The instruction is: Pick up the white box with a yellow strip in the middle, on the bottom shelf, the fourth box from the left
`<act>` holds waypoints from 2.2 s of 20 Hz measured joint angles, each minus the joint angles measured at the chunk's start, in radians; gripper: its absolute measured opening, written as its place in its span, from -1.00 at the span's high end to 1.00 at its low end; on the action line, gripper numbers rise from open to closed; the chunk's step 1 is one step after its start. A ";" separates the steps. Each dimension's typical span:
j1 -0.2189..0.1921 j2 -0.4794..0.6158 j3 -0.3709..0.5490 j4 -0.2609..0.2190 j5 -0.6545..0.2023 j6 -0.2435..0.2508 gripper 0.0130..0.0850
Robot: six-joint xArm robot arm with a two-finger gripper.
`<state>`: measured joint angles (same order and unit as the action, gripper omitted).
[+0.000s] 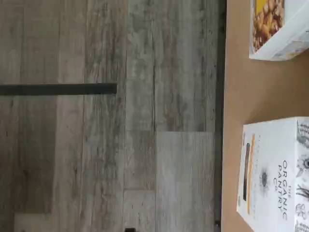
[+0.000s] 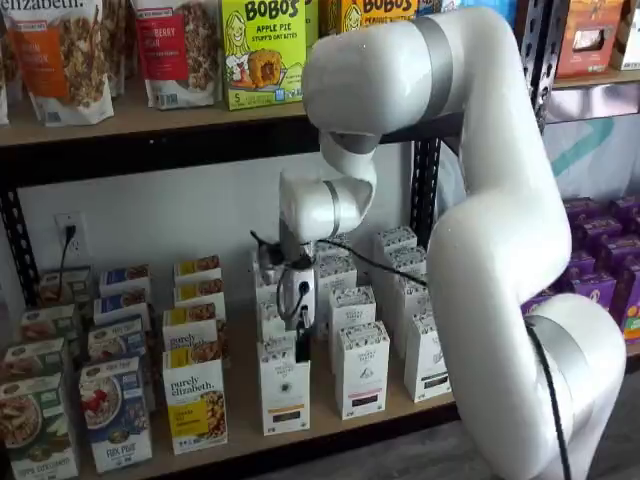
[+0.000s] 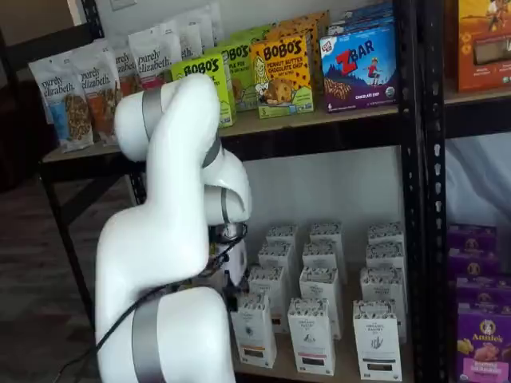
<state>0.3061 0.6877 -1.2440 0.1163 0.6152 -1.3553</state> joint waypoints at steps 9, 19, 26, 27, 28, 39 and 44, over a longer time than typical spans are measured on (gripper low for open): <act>0.022 0.040 -0.037 0.058 -0.022 -0.028 -1.00; 0.010 0.115 -0.112 0.053 -0.054 -0.037 -1.00; -0.013 0.198 -0.224 0.057 -0.021 -0.060 -1.00; -0.016 0.210 -0.242 0.054 -0.015 -0.060 -1.00; -0.018 0.221 -0.258 0.053 -0.009 -0.061 -1.00; -0.030 0.340 -0.419 0.019 0.052 -0.040 -1.00; -0.031 0.389 -0.477 0.007 0.060 -0.031 -1.00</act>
<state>0.2749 1.0767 -1.7207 0.1232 0.6754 -1.3864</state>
